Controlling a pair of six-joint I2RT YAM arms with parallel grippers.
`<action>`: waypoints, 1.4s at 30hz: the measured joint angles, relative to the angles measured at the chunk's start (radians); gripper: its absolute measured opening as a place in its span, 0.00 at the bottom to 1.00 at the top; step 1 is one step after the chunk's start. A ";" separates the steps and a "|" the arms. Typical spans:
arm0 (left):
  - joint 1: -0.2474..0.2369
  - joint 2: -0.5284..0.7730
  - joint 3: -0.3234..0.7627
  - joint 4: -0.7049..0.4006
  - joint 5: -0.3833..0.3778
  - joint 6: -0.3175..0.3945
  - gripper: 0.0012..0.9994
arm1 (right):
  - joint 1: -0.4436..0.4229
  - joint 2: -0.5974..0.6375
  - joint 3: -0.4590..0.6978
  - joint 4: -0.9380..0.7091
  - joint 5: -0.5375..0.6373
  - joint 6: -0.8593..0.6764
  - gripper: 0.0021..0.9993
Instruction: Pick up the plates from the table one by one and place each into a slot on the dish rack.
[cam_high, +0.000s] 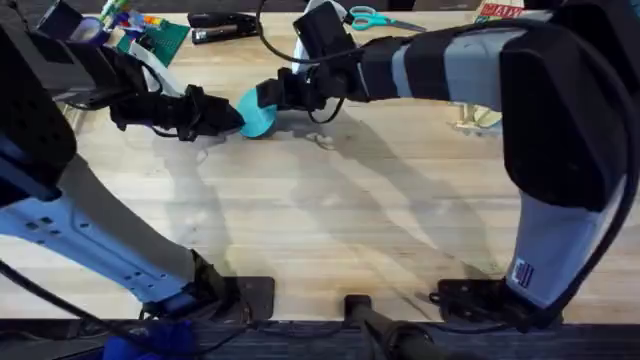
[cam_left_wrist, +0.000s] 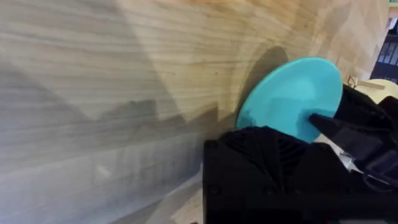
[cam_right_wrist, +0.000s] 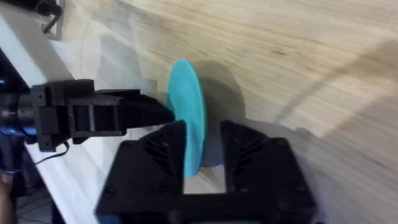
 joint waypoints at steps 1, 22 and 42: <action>0.000 0.000 0.000 0.000 0.000 0.000 0.04 | 0.000 0.000 0.000 0.000 0.000 0.000 0.27; 0.000 -0.003 0.000 -0.018 -0.001 0.024 0.04 | 0.000 0.000 0.010 -0.018 -0.007 -0.005 0.03; -0.140 -0.655 -0.068 -0.208 -0.342 0.069 0.04 | 0.007 -0.216 0.013 -0.299 0.109 -0.307 0.03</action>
